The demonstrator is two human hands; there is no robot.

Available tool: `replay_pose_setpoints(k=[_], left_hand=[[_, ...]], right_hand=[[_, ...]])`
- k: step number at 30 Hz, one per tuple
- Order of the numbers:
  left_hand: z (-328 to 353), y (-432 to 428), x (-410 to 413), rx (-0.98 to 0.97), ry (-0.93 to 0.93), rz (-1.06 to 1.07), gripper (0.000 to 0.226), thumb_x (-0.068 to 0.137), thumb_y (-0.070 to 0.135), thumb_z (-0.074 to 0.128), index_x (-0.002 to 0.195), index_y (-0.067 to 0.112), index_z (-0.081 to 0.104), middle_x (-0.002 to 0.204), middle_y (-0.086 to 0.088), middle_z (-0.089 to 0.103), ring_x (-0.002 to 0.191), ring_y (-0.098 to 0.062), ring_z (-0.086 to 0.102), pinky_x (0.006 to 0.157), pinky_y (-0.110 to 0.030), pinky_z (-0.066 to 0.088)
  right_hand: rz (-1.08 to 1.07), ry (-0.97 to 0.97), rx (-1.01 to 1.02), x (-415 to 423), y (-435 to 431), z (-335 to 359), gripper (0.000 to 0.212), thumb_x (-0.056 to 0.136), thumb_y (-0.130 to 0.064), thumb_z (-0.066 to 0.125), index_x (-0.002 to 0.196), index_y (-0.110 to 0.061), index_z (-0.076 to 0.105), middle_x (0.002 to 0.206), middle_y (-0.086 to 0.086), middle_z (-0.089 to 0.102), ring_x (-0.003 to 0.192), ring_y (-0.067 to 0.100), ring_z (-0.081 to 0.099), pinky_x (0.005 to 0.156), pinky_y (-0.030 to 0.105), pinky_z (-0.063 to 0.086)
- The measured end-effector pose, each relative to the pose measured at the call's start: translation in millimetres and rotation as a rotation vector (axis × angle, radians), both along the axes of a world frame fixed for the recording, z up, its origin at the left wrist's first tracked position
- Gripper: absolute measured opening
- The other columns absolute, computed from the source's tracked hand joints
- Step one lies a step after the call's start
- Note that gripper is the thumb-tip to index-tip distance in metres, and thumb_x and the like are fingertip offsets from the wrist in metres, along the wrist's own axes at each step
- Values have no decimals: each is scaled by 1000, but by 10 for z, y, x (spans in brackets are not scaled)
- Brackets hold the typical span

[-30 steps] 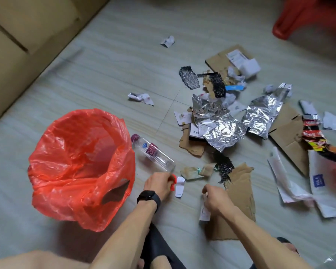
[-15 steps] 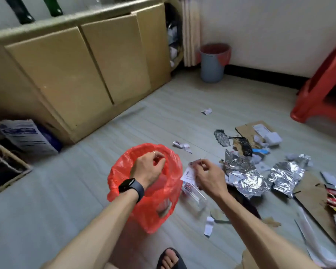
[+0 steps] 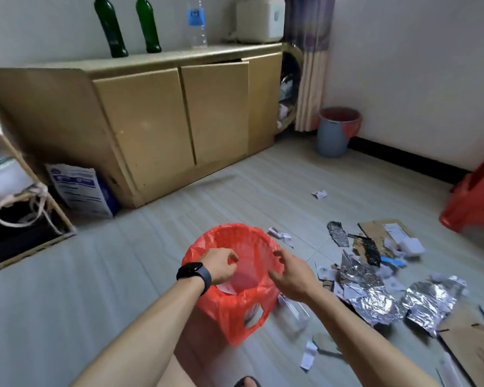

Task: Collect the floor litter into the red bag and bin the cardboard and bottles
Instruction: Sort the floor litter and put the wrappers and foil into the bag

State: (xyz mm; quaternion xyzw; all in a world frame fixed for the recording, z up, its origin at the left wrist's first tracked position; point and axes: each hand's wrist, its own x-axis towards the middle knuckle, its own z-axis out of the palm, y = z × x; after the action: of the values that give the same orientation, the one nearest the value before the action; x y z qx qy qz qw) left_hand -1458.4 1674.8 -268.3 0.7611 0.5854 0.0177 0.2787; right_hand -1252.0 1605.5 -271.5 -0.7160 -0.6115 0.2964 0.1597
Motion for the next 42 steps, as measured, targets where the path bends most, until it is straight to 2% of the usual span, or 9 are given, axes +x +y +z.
replay_pose_setpoints(k=[4, 11, 16, 19, 28, 31, 33, 37, 42], left_hand=[[-41, -106, 521, 29, -55, -136, 30, 93, 22, 50, 116, 24, 69, 115, 3, 71, 108, -16, 65, 90, -23, 48], [-907, -591, 1598, -162, 30, -399, 33, 93, 24, 48, 120, 26, 65, 118, 4, 70, 111, -17, 63, 92, -25, 48], [-1718, -916, 1935, -332, 230, -484, 39, 89, 23, 49, 126, 24, 63, 133, -8, 59, 120, -30, 57, 98, -36, 49], [-2124, -999, 1975, -351, 296, -498, 45, 95, 28, 47, 140, 29, 48, 143, -6, 45, 125, -31, 52, 101, -39, 46], [-2820, -1149, 1947, -116, 499, -688, 50, 102, 6, 33, 150, 18, 30, 156, -8, 27, 125, -33, 45, 84, -42, 49], [-2889, -1133, 1856, -31, 478, -729, 46, 98, 5, 39, 141, 20, 46, 137, -5, 48, 107, -32, 57, 65, -39, 45], [-2826, -1095, 1851, -8, 522, -777, 37, 87, 11, 54, 120, 26, 64, 109, 4, 62, 82, -24, 64, 50, -33, 43], [-2746, -1077, 1922, -55, 546, -727, 28, 99, 11, 40, 121, 18, 55, 115, -7, 63, 102, -32, 61, 66, -38, 41], [-2547, -1093, 1836, -126, 506, -652, 21, 99, 23, 43, 105, 19, 63, 109, -13, 66, 101, -38, 63, 73, -36, 47]], right_hand=[[67, -242, -133, 574, -203, -134, 50, 94, -40, 53, 140, -21, 48, 138, 10, 57, 126, 27, 54, 103, 35, 45], [-68, -390, -494, 1785, -971, -634, 27, 89, -26, 50, 108, -13, 65, 110, 10, 67, 97, 29, 63, 72, 29, 44], [-162, -350, -641, 2215, -1407, -1340, 28, 95, -27, 46, 112, -13, 63, 124, 13, 66, 111, 31, 62, 79, 29, 45], [-172, -287, -671, 2186, -1420, -1696, 39, 96, -28, 45, 129, -10, 53, 137, 19, 55, 124, 35, 53, 98, 35, 45], [-282, -179, -529, 1666, -1141, -2612, 65, 92, -63, 49, 151, -45, 26, 164, 14, 11, 137, 42, 34, 110, 46, 37], [-289, -318, -420, 1454, -1222, -2862, 52, 93, -56, 51, 143, -41, 44, 161, 12, 23, 124, 39, 41, 102, 46, 44], [-301, -340, -321, 1372, -1326, -2949, 35, 91, -44, 61, 125, -35, 60, 151, 8, 43, 107, 36, 51, 83, 43, 53], [-241, -382, -322, 1358, -1549, -2988, 28, 82, -24, 75, 108, -24, 64, 123, 1, 61, 90, 30, 55, 64, 38, 52], [-312, -279, -330, 1401, -1668, -2730, 21, 100, -28, 48, 113, -15, 58, 121, 2, 52, 100, 30, 57, 69, 40, 48]])
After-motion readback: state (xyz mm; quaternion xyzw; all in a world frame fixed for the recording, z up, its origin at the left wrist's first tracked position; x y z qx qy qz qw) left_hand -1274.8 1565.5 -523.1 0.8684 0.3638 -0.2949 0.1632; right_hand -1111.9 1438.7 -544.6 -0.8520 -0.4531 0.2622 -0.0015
